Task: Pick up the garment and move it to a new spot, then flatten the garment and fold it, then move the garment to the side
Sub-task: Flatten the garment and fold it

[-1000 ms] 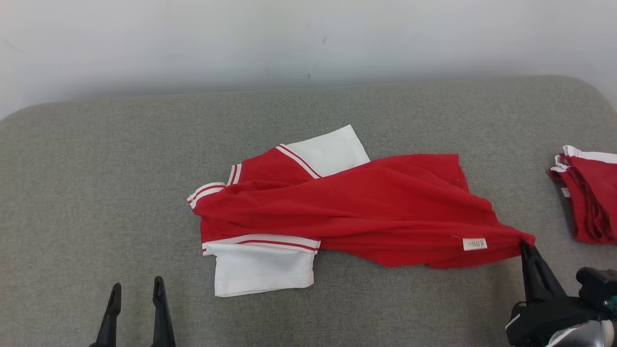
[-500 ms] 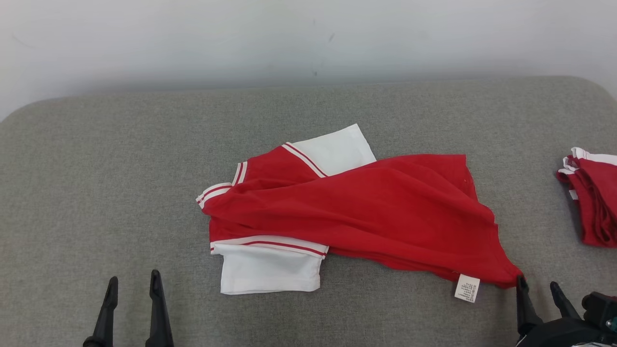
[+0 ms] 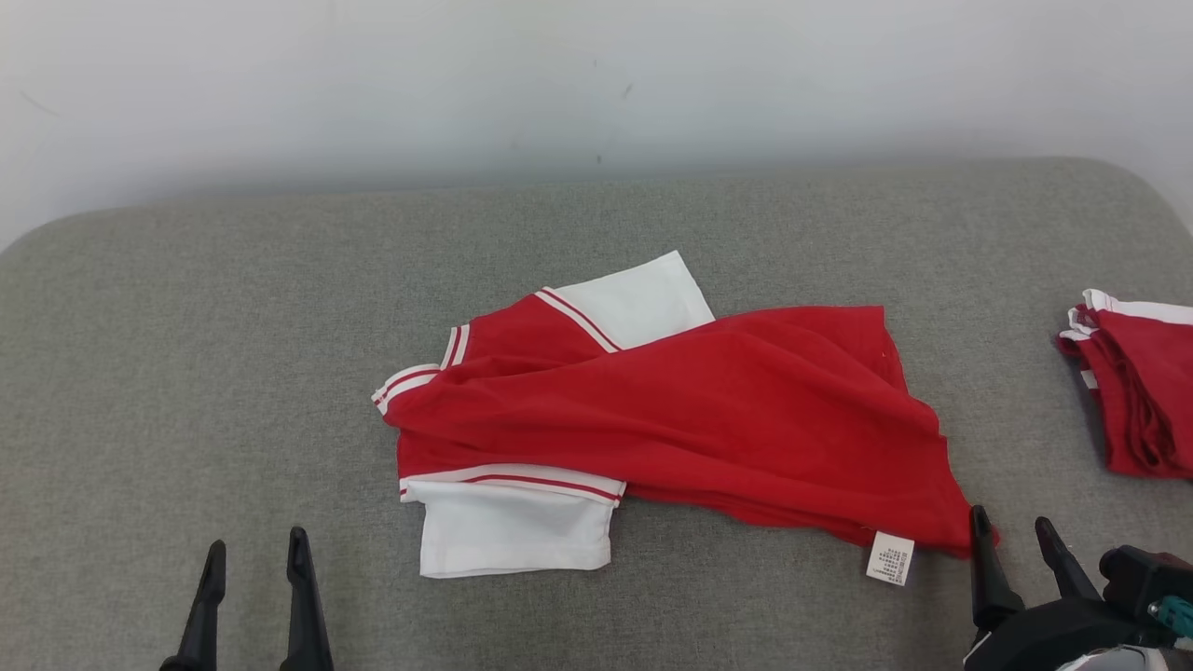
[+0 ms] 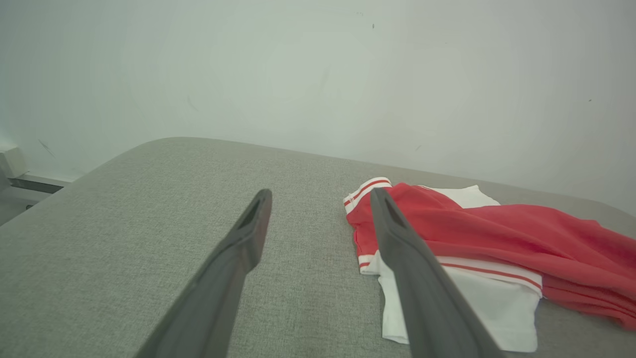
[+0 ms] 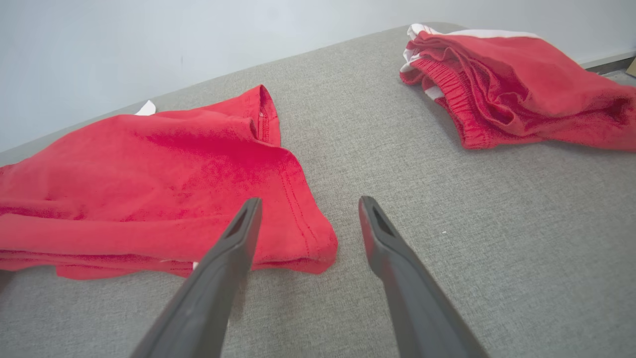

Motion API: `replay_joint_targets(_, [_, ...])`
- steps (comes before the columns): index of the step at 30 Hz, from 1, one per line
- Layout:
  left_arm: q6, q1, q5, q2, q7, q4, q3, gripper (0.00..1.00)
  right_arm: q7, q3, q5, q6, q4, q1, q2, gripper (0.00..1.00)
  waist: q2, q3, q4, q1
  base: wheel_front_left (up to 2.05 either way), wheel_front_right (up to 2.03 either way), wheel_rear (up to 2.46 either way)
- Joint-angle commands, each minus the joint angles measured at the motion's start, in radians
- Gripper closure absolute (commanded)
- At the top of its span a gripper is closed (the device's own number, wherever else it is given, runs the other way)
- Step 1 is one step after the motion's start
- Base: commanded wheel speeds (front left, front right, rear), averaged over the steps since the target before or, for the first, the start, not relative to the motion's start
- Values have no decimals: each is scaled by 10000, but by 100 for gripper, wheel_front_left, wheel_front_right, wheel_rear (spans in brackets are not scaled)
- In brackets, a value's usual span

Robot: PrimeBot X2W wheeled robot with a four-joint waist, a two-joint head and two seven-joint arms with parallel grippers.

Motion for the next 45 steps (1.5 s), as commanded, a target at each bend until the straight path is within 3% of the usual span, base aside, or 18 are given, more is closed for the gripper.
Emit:
replay_joint_targets(1, [28,110,-86,-10,-28,-25,-9,0,4,73,-45,-24,-149,5,20,0,0,-70,-2,0,0,0,0])
replay_joint_targets(9, [128,390,-242,-9,-28,20,-82,0,-1192,1239,-16,-24,-1395,547,56,0,0,-498,57,0,0,0,0])
replay_joint_targets(17, [120,759,-287,-11,-28,145,-133,0,-2479,2037,-220,-24,-1270,1191,-74,0,0,-973,85,0,0,0,0])
replay_joint_targets(31, [-98,1182,67,-11,-28,528,92,0,-2881,1824,-554,-24,-697,1568,-161,0,0,-1455,6,0,0,0,0])
replay_joint_targets(45, [-287,1116,208,-11,-28,862,104,0,-2886,1408,-744,-25,-906,1631,-104,0,0,-1485,-213,0,0,0,0])
